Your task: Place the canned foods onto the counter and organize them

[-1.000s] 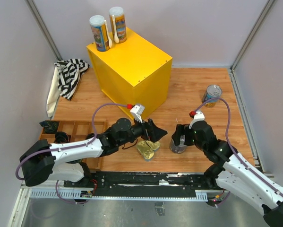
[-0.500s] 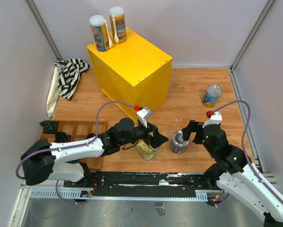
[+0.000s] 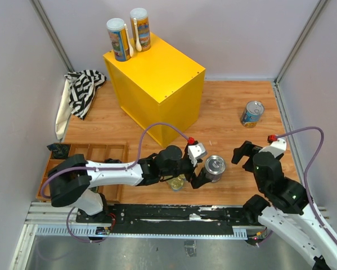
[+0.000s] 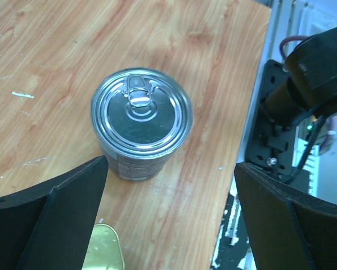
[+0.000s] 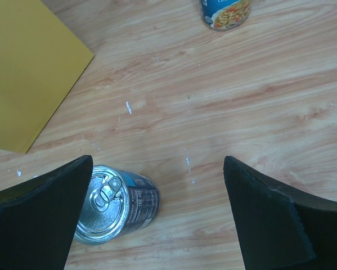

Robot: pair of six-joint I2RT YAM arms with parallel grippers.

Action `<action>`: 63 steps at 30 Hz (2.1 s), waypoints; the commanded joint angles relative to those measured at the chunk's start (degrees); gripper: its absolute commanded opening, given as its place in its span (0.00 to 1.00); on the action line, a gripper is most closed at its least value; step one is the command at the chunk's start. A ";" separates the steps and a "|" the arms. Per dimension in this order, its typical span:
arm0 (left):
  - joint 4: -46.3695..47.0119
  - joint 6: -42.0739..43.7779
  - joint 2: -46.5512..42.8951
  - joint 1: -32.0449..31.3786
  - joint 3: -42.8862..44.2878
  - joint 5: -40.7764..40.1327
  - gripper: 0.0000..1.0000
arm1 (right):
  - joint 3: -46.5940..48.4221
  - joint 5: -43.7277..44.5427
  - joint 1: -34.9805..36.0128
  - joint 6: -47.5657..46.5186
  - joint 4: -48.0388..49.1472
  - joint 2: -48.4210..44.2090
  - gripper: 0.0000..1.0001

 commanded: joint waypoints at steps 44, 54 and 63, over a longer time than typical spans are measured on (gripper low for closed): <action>4.97 13.93 23.76 -1.79 17.84 -4.71 0.96 | 2.67 2.18 0.70 -4.00 -1.55 -3.44 1.00; 2.60 9.50 24.35 -1.79 20.73 -2.17 0.38 | 2.96 2.88 0.70 -4.68 -2.10 -3.80 1.00; -4.94 4.18 16.82 -1.84 21.48 1.49 0.00 | 0.13 3.76 0.70 -4.12 -1.82 -6.08 1.00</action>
